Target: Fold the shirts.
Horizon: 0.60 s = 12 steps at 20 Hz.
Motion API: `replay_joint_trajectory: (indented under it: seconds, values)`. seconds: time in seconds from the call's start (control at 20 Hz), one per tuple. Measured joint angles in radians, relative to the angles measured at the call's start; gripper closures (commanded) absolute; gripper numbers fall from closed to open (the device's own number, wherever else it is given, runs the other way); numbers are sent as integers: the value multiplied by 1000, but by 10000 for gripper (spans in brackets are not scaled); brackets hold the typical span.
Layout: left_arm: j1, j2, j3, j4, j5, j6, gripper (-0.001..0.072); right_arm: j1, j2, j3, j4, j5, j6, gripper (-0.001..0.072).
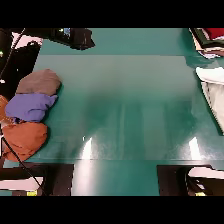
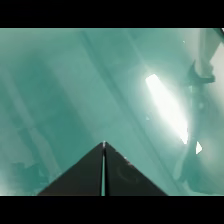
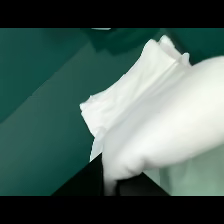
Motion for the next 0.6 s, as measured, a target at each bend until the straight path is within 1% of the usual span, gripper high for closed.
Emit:
replay_joint_trajectory:
  seconds: [0.1,0.35,0.45,0.6]
  values:
    - [-1,0,0,1,1,0,681,-4,0,50,6,8,0,697]
    - [-2,0,0,3,-2,5,681,-29,40,166,-10,98,12,697]
    - [-2,0,0,4,-6,13,681,-50,65,183,-61,151,34,697]
    - [-2,0,0,4,-10,25,681,-84,90,194,-178,241,62,697]
